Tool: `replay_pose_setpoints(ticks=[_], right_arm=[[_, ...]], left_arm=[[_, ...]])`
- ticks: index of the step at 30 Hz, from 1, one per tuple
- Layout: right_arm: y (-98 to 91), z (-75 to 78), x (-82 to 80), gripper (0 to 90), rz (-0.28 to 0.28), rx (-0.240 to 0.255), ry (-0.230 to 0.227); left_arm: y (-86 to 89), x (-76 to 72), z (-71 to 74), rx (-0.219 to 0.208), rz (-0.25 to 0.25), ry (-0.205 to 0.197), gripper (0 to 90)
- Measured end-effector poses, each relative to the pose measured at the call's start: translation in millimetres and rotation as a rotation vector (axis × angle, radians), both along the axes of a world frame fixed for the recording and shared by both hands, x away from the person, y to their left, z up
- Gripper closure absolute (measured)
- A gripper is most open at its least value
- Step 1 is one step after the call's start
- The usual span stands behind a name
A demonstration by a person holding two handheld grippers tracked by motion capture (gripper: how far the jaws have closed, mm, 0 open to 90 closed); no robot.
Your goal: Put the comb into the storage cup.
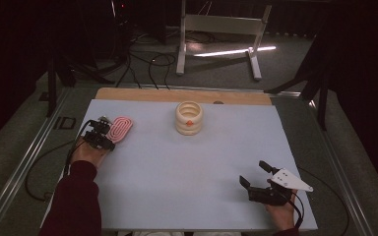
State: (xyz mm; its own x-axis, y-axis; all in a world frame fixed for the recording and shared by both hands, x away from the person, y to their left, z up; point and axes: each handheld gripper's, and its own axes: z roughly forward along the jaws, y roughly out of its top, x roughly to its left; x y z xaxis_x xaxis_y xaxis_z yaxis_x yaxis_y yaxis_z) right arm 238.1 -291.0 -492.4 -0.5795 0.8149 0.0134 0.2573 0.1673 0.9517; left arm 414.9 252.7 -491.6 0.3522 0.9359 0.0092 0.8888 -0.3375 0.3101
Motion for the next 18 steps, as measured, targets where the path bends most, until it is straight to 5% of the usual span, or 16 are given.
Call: replay_pose_setpoints(ticks=[18], right_arm=[[0.6, -0.7, 0.5, 8.3, 0.006, 0.001, 0.005]], left_arm=[[4.4, -5.0, 11.1, -0.044, 0.006, -0.05, 69.9]])
